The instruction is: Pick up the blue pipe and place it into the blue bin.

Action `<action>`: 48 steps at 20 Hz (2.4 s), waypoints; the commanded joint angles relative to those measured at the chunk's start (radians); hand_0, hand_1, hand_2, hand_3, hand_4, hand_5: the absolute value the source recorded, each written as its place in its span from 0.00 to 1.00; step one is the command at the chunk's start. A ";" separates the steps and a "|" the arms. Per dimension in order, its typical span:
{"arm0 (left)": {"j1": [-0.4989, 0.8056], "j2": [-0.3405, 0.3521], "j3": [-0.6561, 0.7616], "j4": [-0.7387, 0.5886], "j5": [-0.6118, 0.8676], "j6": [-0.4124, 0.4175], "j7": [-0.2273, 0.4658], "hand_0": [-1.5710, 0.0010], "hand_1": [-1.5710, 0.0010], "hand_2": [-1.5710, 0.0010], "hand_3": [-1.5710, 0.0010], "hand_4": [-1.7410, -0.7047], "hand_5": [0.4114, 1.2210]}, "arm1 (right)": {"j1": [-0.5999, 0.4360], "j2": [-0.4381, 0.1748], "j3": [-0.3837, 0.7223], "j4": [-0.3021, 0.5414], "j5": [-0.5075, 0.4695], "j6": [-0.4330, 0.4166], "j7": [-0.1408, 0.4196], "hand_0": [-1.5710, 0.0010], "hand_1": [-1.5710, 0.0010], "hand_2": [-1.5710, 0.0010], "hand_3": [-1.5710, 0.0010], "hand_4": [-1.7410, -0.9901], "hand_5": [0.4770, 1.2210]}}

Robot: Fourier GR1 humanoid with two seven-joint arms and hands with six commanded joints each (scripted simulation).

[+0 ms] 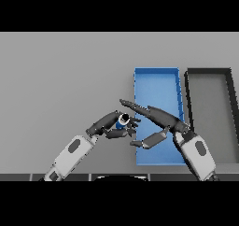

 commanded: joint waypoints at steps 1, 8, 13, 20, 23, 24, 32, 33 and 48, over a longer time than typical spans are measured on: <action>0.011 0.008 -0.001 0.004 -0.004 -0.010 -0.032 0.00 0.00 0.00 0.08 0.01 1.00 | -0.018 0.010 0.018 0.014 0.004 0.012 0.009 1.00 1.00 1.00 1.00 0.63 0.07; 0.007 0.012 0.013 0.018 0.032 -0.051 -0.029 0.00 0.00 0.00 0.04 0.01 1.00 | -0.145 0.102 0.068 0.121 0.012 0.010 0.081 1.00 1.00 1.00 1.00 0.69 0.05; -0.005 0.009 0.018 0.020 0.060 -0.080 -0.014 0.00 0.00 0.00 0.11 0.02 1.00 | -0.219 0.159 0.096 0.213 0.015 0.048 0.096 0.97 0.95 0.93 0.97 0.63 0.06; 0.009 0.010 0.002 0.000 -0.032 -0.024 -0.026 0.28 0.29 0.30 0.63 0.06 0.97 | -0.257 0.190 0.113 0.246 -0.064 0.072 0.126 0.28 0.28 0.28 0.38 0.30 0.23; 0.021 -0.009 0.025 -0.005 0.009 -0.046 -0.025 0.14 0.15 0.15 0.66 0.03 0.99 | -0.245 0.205 0.120 0.242 -0.053 0.031 0.069 0.15 0.14 0.14 0.19 0.37 0.56; 0.009 -0.012 0.030 0.003 0.007 -0.052 -0.019 0.11 0.12 0.12 0.65 0.03 0.99 | -0.238 0.193 0.122 0.231 -0.030 0.029 0.046 0.12 0.11 0.11 0.15 0.38 0.65; -0.009 0.026 0.011 0.026 -0.047 -0.070 -0.084 0.10 0.24 0.21 0.67 0.19 1.00 | -0.212 0.204 0.123 0.221 -0.019 0.054 0.034 0.02 0.02 0.02 0.03 0.35 0.94; -0.004 0.026 0.006 0.018 -0.048 -0.079 -0.063 0.22 0.36 0.35 0.73 0.29 1.00 | -0.209 0.205 0.131 0.215 -0.003 0.062 0.028 0.02 0.02 0.02 0.02 0.35 0.95; 0.010 0.022 0.049 0.031 -0.128 -0.116 -0.013 0.97 0.98 0.98 0.99 0.87 0.28 | -0.211 0.257 0.100 0.201 0.015 0.049 0.046 0.00 0.00 0.00 0.00 0.34 1.00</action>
